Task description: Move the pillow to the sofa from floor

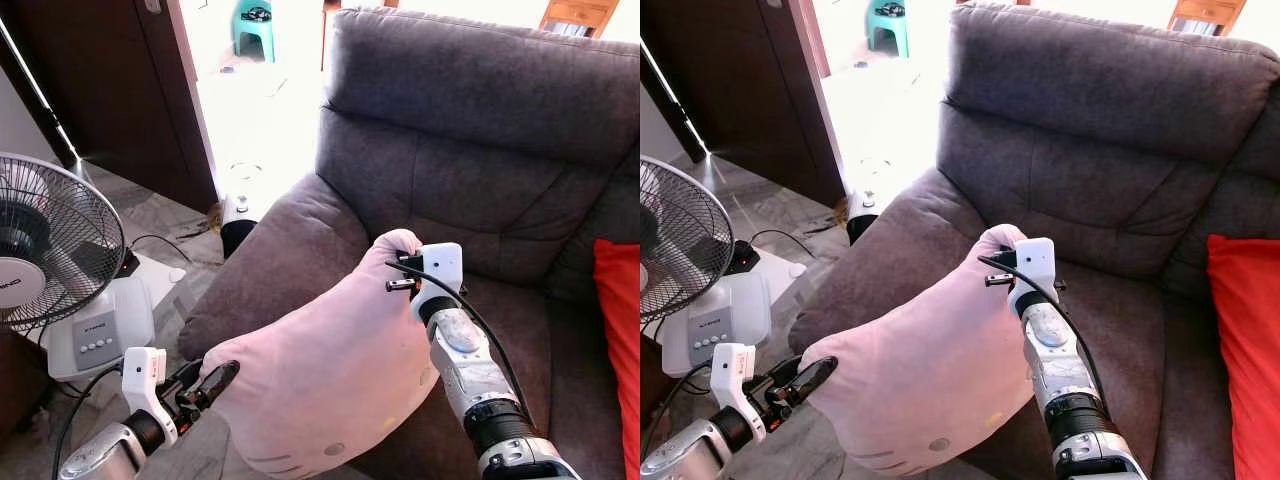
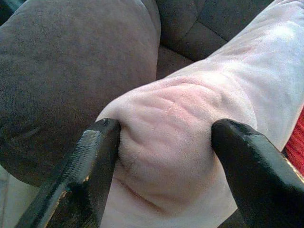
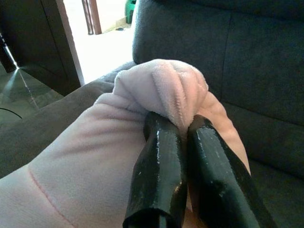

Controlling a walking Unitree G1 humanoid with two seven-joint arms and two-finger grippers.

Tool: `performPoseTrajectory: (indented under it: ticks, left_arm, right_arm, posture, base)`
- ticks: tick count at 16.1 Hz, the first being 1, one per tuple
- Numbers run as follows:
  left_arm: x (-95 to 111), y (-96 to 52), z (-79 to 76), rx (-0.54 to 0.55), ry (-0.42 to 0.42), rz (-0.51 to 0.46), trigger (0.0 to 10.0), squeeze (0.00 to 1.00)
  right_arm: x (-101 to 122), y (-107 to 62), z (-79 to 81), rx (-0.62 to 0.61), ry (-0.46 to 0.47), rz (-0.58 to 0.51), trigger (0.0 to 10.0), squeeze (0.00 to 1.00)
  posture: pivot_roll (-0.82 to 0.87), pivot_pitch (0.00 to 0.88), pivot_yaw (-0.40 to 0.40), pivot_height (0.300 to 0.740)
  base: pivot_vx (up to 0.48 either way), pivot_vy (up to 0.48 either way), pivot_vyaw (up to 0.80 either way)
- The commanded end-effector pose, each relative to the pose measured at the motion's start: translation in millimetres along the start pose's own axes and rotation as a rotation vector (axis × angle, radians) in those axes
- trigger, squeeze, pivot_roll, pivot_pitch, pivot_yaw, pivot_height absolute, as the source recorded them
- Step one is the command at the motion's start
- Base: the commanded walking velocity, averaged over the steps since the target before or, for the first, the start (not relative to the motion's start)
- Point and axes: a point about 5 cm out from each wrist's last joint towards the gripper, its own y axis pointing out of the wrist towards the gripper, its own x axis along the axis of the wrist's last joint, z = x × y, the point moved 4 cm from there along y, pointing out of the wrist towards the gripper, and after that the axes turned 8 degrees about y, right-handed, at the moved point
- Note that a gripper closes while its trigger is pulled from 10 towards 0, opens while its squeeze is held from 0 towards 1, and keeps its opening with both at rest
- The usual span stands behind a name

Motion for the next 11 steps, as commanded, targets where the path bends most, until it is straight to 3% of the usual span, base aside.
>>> performPoseTrajectory:
  ticks: [1,2,3,4,6,7,8,11]
  left_arm:
    - [-6.0,1.4,-1.5,-0.001,0.005,0.03,3.1,0.0]
    - [-8.2,2.2,-1.7,0.001,-0.001,0.035,3.7,0.0]
    - [-11.1,2.6,-2.7,-0.004,0.0,0.043,5.0,0.0]
    - [-13.0,3.1,-3.6,-0.008,0.003,0.051,9.6,0.0]
    - [-15.2,3.6,-4.3,-0.004,0.002,0.062,10.0,0.0]
    - [-14.7,3.7,-4.4,-0.002,-0.012,0.054,6.5,0.0]
    - [-13.4,3.7,-4.8,-0.003,-0.025,0.043,0.0,0.0]
    - [-11.7,4.3,-4.9,-0.004,-0.017,0.036,0.0,0.0]
  right_arm:
    - [-6.2,-3.0,-4.7,-0.013,-0.004,0.024,10.0,0.0]
    - [-6.2,-3.1,-4.7,-0.013,-0.003,0.024,10.0,0.0]
    - [-6.1,-3.0,-4.6,-0.013,-0.004,0.024,10.0,0.0]
    - [-5.7,-2.8,-4.7,-0.014,-0.004,0.024,10.0,0.0]
    - [-5.1,-2.7,-4.7,-0.014,-0.004,0.023,10.0,0.0]
    - [-5.0,-2.7,-4.7,-0.014,-0.005,0.023,10.0,0.0]
    - [-4.7,-2.7,-5.2,-0.013,-0.005,0.022,10.0,0.0]
    - [-4.2,-2.3,-5.2,-0.014,-0.005,0.023,10.0,0.0]
  posture:
    - [0.14,0.131,-0.022,0.74]
    - [0.14,0.133,-0.022,0.74]
    - [0.14,0.133,-0.022,0.74]
    - [0.14,0.137,-0.024,0.74]
    - [0.14,0.139,-0.025,0.74]
    - [0.14,0.139,-0.025,0.74]
    - [0.14,0.143,-0.027,0.74]
    - [0.14,0.145,-0.028,0.74]
  base:
    - [0.0,0.0,0.0]
    - [0.0,0.0,0.0]
    - [0.0,0.0,0.0]
    - [0.0,0.0,0.0]
    - [0.0,0.0,0.0]
    - [0.0,0.0,0.0]
    - [0.0,0.0,0.0]
    - [0.0,0.0,0.0]
